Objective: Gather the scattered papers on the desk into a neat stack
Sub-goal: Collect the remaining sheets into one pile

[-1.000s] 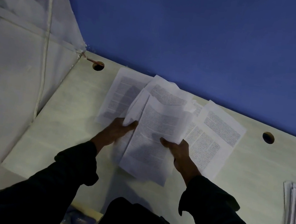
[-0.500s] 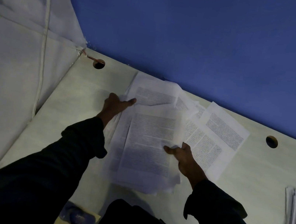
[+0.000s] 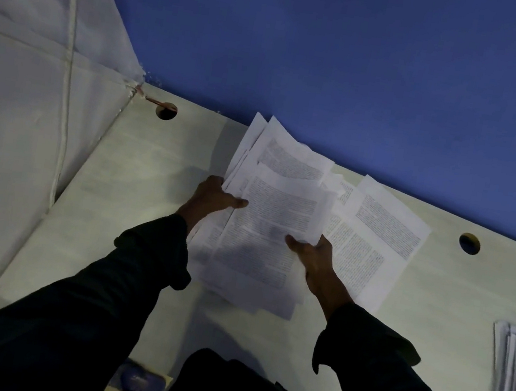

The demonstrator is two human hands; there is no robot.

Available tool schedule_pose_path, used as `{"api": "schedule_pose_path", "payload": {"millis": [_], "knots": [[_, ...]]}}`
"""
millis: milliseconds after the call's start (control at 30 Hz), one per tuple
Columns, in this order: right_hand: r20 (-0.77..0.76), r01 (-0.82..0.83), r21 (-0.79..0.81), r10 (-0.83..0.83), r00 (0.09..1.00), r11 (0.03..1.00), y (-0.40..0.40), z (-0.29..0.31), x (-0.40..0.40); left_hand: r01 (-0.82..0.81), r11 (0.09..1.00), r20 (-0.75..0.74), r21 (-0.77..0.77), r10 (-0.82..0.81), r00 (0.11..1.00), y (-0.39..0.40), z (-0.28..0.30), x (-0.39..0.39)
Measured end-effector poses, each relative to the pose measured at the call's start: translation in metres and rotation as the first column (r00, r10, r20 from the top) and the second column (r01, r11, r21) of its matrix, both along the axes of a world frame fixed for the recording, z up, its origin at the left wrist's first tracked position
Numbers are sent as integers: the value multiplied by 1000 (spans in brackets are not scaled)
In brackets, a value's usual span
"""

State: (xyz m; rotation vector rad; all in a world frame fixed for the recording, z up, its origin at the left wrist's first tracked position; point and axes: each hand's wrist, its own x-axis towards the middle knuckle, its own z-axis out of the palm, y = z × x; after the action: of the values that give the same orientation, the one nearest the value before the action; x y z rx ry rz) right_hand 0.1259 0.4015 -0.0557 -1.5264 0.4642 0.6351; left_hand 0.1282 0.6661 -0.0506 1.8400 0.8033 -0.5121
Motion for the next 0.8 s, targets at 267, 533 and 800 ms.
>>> {"api": "schedule_pose_path", "payload": {"millis": [267,533,800], "knots": [[-80,123,9,-122,989,992,-19,-1,10,-188,915,3,-358,202,979,28,-10,-33],[81,206,-94,-198,977,974,-21,-11,-3,-282,888,45,-364,319,947,15,-8,-52],[-11,-8,-54,8,1000,998,-27,4,-7,-392,847,50,-359,437,898,10,-10,-73]]}}
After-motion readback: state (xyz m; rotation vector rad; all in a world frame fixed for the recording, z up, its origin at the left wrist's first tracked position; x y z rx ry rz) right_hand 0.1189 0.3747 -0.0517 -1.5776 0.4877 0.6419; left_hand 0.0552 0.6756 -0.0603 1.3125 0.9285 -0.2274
